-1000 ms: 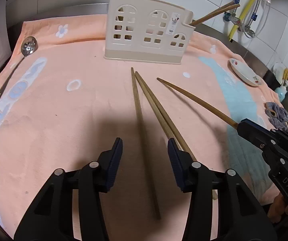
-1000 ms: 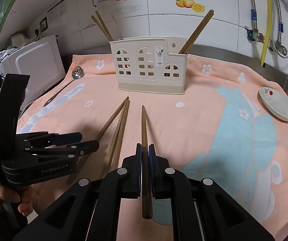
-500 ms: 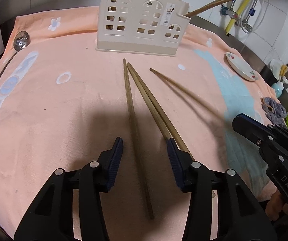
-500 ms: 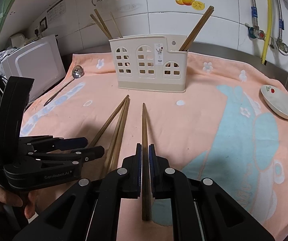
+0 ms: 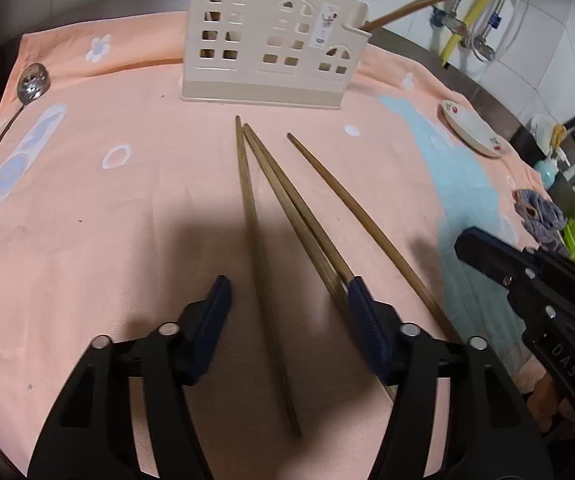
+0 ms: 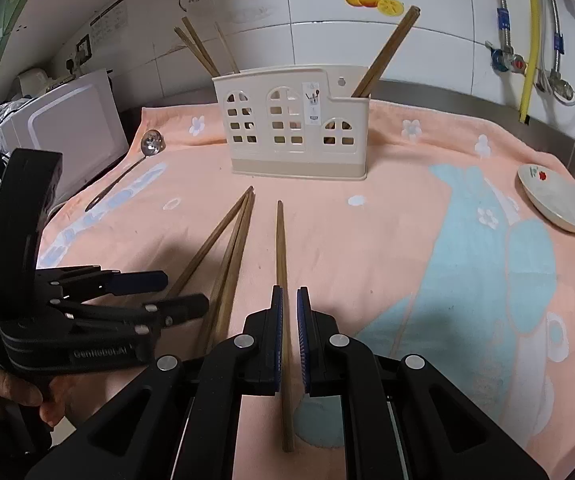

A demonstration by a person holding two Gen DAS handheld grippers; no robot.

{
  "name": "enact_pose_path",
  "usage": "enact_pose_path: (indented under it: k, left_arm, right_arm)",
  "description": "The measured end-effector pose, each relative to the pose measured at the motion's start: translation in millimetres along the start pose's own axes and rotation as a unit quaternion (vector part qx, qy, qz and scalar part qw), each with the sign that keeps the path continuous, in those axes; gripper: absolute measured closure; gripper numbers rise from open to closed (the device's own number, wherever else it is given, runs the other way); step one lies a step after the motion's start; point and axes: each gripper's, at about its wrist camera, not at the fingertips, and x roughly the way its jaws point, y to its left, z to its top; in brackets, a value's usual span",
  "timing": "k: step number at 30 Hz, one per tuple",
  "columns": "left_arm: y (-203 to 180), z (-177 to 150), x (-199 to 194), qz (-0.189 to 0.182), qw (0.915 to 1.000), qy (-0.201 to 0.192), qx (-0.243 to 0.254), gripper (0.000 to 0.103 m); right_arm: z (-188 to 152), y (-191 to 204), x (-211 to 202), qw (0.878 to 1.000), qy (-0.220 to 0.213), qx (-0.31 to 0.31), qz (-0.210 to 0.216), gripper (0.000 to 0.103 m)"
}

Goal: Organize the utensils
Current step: 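Close the right tool on a chopstick while the left tool grasps another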

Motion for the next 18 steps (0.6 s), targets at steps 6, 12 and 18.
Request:
enact_pose_path:
  k: [6,12,18]
  left_arm:
    - [2,-1,-1,0.002,1.0000,-0.002,0.000,0.081]
    - [2,-1,2,-0.003,1.0000,0.004,0.000,0.081]
    - [2,-1,3,-0.003,1.0000,0.004,0.002,0.080]
  right_arm:
    - [-9,-3,6,1.000,0.016,0.007,0.014,0.096]
    - [-20,-1,16,0.999,0.039,0.004,0.020,0.096]
    - [-25,-2,18,0.999,0.043,0.003,0.021,0.095]
